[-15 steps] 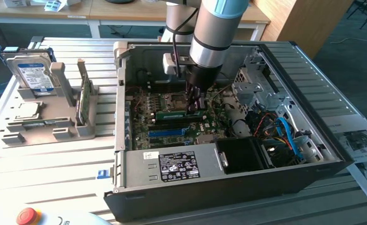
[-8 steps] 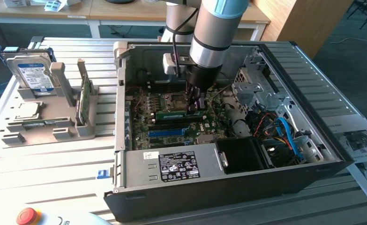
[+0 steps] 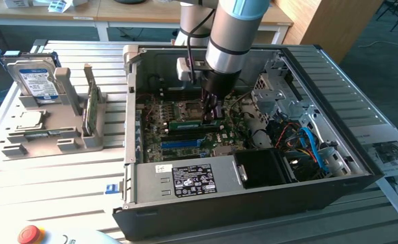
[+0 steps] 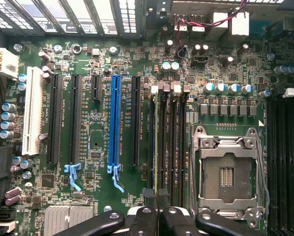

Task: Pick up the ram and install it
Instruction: 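Insert the ram into the slot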

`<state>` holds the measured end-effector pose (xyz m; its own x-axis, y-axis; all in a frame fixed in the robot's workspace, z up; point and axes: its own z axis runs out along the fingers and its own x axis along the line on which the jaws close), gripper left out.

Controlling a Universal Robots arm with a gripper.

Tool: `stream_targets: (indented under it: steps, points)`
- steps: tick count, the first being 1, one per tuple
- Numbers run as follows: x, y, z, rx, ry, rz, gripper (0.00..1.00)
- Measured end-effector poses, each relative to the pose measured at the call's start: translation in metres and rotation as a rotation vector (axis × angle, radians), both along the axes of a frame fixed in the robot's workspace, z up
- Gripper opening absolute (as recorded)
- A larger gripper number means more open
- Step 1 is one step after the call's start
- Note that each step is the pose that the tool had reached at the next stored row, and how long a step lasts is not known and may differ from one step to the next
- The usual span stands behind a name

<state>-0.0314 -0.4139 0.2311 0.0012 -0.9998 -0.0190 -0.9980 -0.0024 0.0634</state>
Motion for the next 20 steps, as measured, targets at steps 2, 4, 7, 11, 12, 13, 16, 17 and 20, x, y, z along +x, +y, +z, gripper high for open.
stream_targets:
  steps: [2,4,7,11,12,13,16,17,20]
  points:
    - [0.0,0.0,0.0004,0.0001,0.0,0.0,0.12]
    - [0.0,0.0,0.0005,0.0001,-0.0001,0.0,0.12]
    - [-0.0002,-0.0013,0.0006,-0.0001,0.0001,0.0,0.12]
    - [-0.0003,-0.0021,0.0005,-0.0001,0.0,0.0,0.12]
    - [-0.0003,-0.0021,0.0005,0.0,0.0,0.0,0.12]
    - [-0.0003,-0.0022,0.0004,-0.0001,0.0,0.0,0.12]
    - [-0.0003,-0.0021,0.0001,-0.0002,0.0,0.0,0.12]
    - [-0.0003,-0.0021,0.0001,-0.0001,0.0,0.0,0.12]
    - [-0.0003,-0.0021,0.0001,-0.0001,0.0,0.0,0.12]
